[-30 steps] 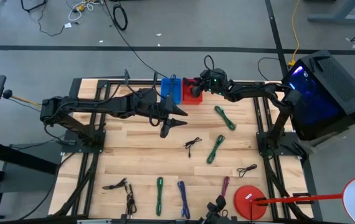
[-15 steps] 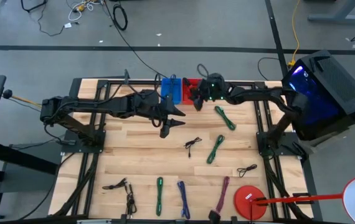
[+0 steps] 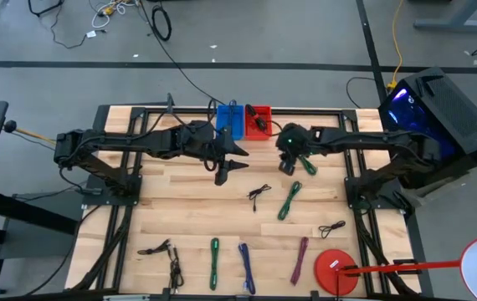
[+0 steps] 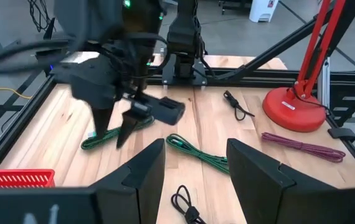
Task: Pick & Place USB Port
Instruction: Put the green charger cable into the blue bin
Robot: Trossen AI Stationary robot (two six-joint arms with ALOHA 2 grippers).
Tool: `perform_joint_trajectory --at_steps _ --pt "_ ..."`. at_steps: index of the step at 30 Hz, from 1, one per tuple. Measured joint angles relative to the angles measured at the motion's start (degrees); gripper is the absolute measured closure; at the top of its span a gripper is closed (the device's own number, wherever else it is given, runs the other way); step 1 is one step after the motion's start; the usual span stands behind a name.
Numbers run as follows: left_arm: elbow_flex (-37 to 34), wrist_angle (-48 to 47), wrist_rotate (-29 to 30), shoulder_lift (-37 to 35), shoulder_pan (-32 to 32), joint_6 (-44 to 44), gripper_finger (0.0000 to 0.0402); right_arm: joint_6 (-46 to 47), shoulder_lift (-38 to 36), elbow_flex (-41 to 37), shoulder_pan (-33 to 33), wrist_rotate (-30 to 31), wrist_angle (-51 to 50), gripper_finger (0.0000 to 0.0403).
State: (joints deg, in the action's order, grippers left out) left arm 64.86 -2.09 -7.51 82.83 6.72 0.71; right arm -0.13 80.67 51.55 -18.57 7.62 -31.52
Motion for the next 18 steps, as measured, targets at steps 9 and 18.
perform_joint_trajectory --at_steps 9,18 --pt "0.0 -1.29 -0.02 0.01 -0.24 -0.04 0.0225 4.36 -1.3 -2.01 0.84 6.34 -10.63 0.0251" --pt "0.0 -2.29 -0.02 0.0 -0.26 0.02 0.0225 8.45 -5.14 -12.97 0.83 6.06 -8.58 0.0251"
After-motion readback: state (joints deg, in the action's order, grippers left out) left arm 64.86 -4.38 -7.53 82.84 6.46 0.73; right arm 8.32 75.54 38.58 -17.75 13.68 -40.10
